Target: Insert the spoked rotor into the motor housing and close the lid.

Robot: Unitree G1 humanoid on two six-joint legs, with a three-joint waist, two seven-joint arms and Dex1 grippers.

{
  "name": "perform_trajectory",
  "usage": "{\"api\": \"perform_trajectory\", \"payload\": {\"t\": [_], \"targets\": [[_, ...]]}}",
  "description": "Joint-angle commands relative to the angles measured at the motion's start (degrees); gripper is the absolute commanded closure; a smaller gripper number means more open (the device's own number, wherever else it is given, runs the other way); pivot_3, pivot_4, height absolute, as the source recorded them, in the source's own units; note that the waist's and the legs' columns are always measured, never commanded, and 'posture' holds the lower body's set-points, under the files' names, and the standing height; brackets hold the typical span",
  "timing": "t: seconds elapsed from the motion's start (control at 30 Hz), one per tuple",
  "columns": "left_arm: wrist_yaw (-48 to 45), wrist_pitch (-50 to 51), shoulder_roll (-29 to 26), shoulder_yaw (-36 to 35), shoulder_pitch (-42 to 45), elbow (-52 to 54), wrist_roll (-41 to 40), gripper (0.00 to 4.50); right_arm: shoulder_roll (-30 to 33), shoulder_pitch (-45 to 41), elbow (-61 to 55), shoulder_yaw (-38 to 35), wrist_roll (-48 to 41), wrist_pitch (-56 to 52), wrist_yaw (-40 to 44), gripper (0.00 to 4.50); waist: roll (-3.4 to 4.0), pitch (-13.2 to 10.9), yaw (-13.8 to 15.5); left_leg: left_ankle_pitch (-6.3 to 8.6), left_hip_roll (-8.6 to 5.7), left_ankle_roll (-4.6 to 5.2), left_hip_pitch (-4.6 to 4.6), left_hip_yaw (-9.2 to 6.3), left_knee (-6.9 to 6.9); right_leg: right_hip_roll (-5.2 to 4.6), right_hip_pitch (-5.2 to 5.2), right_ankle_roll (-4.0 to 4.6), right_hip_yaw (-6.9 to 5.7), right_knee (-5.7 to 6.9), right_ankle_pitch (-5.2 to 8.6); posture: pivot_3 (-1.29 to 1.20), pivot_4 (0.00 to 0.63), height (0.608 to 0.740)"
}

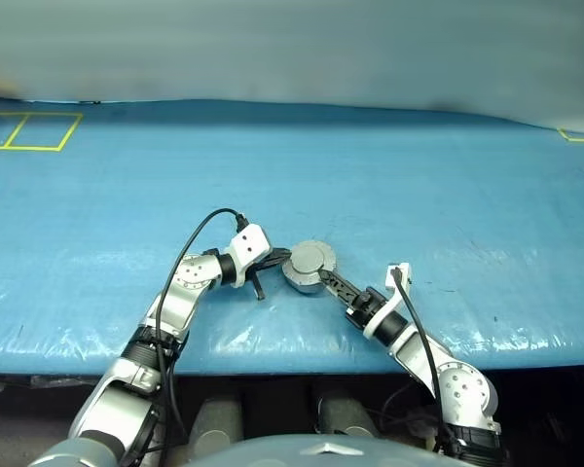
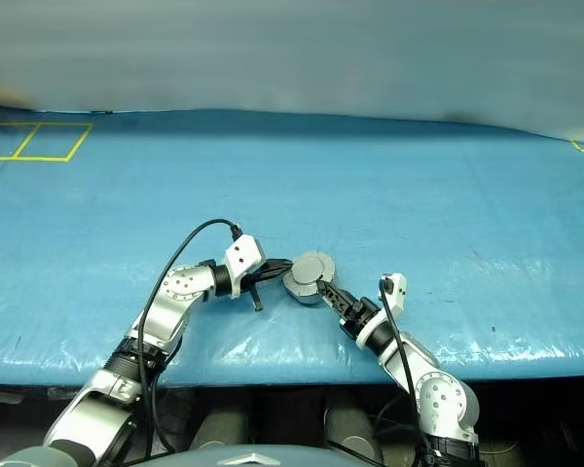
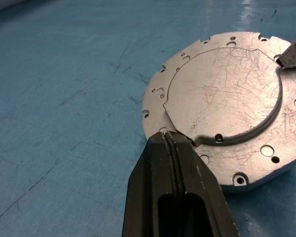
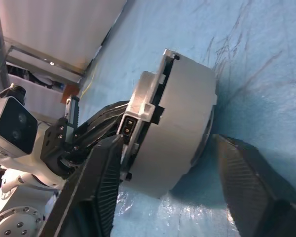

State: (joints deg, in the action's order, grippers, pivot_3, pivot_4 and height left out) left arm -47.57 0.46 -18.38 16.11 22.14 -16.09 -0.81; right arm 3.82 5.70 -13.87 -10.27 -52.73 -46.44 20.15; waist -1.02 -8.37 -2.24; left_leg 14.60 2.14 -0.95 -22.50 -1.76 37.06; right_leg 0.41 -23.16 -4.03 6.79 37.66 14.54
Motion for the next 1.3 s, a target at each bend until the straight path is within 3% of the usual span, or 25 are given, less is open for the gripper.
{"api": "perform_trajectory", "payload": {"t": [0.03, 0.1, 0.37, 0.6, 1.03, 1.3], "targets": [[-1.08, 0.70, -0.55, 2.28, -1.09, -1.88, 1.93, 4.50, -0.36, -0.59, -0.43, 0.86, 0.56, 0.97, -0.60, 2.67, 0.00, 0.00, -0.02, 0.00, 0.01, 0.00, 0.01, 0.00, 0.00, 0.01, 0.00, -0.01, 0.00, 0.01, -0.01, 0.00, 0.150, 0.740], [-0.97, 0.63, -0.60, 2.11, -0.99, -2.12, 1.96, 4.50, -0.62, -0.50, -0.54, 1.03, 0.68, 1.21, -0.81, 3.17, 0.08, 0.05, -0.01, -0.01, 0.00, 0.00, 0.01, 0.00, 0.02, 0.00, 0.00, -0.02, 0.00, 0.02, -0.02, 0.00, 0.150, 0.740], [-0.93, 0.30, -0.58, 1.50, -1.13, -2.56, 1.68, 4.50, -1.14, 0.07, -0.20, 1.68, 1.61, 1.92, -2.01, 3.18, 0.12, 0.08, -0.17, -0.01, 0.00, 0.00, 0.02, 0.01, 0.08, 0.01, 0.01, -0.05, 0.03, 0.06, -0.04, 0.00, 0.150, 0.740], [-5.03, 10.27, 0.73, -4.64, -2.29, 12.46, -12.13, 4.50, -1.13, 0.08, 0.77, 1.08, 1.34, 2.30, -2.64, 3.18, 0.16, 0.03, -0.85, -0.01, 0.02, 0.00, -0.24, 0.03, 0.08, 0.02, -0.28, -0.07, 0.04, 0.13, -0.05, 0.00, 0.150, 0.740], [-1.29, 17.06, -4.80, -12.96, -6.77, 21.39, -18.23, 4.50, -3.30, -2.24, 3.30, 2.57, 3.43, 1.59, -8.07, 3.18, 0.25, -0.03, -1.75, -0.02, 0.09, -0.01, -0.22, 0.02, 0.07, 0.11, -0.33, -0.04, 0.04, 0.22, -0.05, 0.00, 0.150, 0.740], [1.90, 23.61, -3.97, -16.58, -12.33, 25.84, -24.48, 4.50, -9.29, -5.04, -1.56, -2.69, -12.34, 1.94, -6.85, 3.18, 0.39, -0.24, -1.74, -0.02, 0.09, -0.02, -0.43, 0.01, 0.05, 0.10, -0.53, -0.04, 0.04, 0.21, -0.05, 0.00, 0.150, 0.740]]}}
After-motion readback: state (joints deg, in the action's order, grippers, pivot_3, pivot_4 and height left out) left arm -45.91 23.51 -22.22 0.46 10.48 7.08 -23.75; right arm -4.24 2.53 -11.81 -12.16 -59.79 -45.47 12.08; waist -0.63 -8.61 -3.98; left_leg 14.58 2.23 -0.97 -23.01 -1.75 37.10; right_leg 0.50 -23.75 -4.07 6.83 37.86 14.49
